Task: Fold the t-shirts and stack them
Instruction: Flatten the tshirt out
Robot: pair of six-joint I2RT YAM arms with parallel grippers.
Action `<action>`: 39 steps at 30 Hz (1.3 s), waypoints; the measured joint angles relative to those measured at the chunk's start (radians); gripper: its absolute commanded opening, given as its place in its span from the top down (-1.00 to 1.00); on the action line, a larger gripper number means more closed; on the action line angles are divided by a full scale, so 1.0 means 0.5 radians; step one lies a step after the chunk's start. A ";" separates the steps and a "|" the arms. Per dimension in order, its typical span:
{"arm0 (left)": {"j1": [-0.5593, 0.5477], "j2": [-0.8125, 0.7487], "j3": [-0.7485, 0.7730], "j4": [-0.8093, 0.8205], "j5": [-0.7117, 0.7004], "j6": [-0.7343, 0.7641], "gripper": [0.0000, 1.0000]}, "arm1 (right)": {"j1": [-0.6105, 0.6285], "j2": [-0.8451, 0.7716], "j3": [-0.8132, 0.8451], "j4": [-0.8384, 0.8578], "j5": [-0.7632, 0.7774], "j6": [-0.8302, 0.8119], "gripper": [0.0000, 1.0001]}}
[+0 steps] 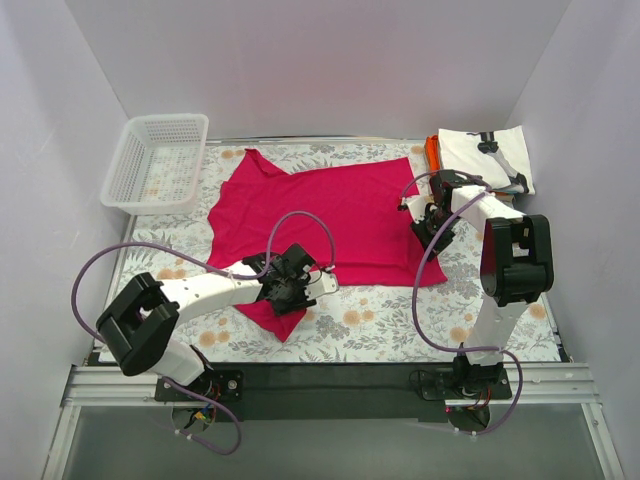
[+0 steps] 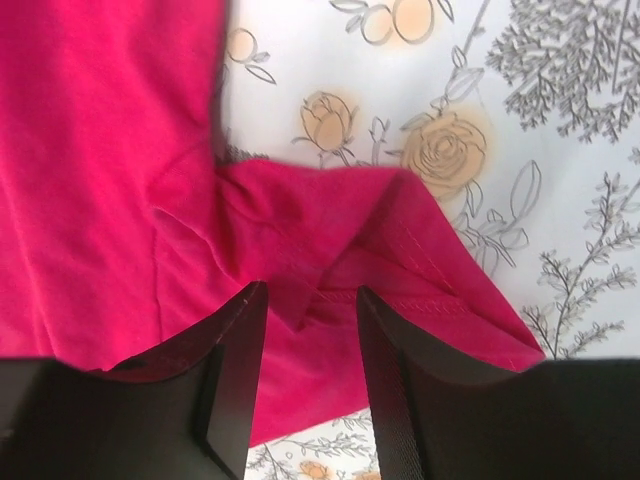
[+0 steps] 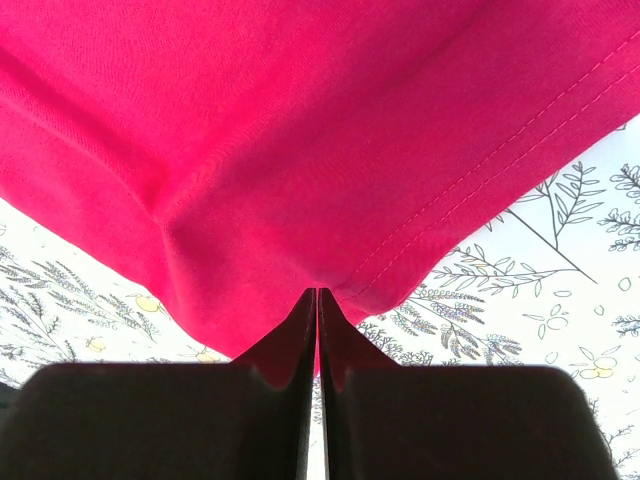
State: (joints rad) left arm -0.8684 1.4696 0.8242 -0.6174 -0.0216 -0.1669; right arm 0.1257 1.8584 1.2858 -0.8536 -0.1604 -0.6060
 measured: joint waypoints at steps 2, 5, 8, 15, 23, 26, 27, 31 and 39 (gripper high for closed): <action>0.000 0.003 -0.003 0.048 -0.017 0.010 0.32 | -0.001 0.000 0.002 -0.005 0.000 0.000 0.86; 0.001 0.015 -0.005 0.108 -0.039 0.023 0.45 | -0.001 0.000 0.002 -0.010 0.000 0.000 0.86; 0.000 0.034 -0.005 0.143 -0.047 0.030 0.60 | -0.002 0.000 0.002 -0.011 0.000 0.000 0.87; 0.001 0.038 -0.005 0.153 -0.040 0.044 0.30 | -0.011 0.000 0.002 -0.011 -0.001 -0.002 0.87; 0.000 0.038 -0.028 0.114 0.008 0.072 0.28 | -0.017 0.003 0.002 -0.011 -0.002 -0.002 0.87; 0.001 0.039 -0.054 0.129 0.005 0.074 0.43 | -0.018 0.005 0.002 -0.011 -0.006 -0.001 0.87; 0.001 0.043 -0.060 0.137 0.003 0.072 0.49 | -0.018 0.005 0.002 -0.011 -0.007 -0.001 0.87; 0.000 0.052 -0.062 0.166 -0.014 0.080 0.70 | -0.018 0.006 0.002 -0.011 -0.007 -0.002 0.87; 0.000 0.052 -0.034 0.186 -0.053 0.096 1.00 | -0.018 0.006 0.002 -0.011 -0.014 -0.002 0.88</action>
State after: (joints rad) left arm -0.8684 1.4956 0.8070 -0.5243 -0.0479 -0.1188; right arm 0.1169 1.8614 1.2865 -0.8589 -0.1673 -0.6067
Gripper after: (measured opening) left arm 0.014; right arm 0.063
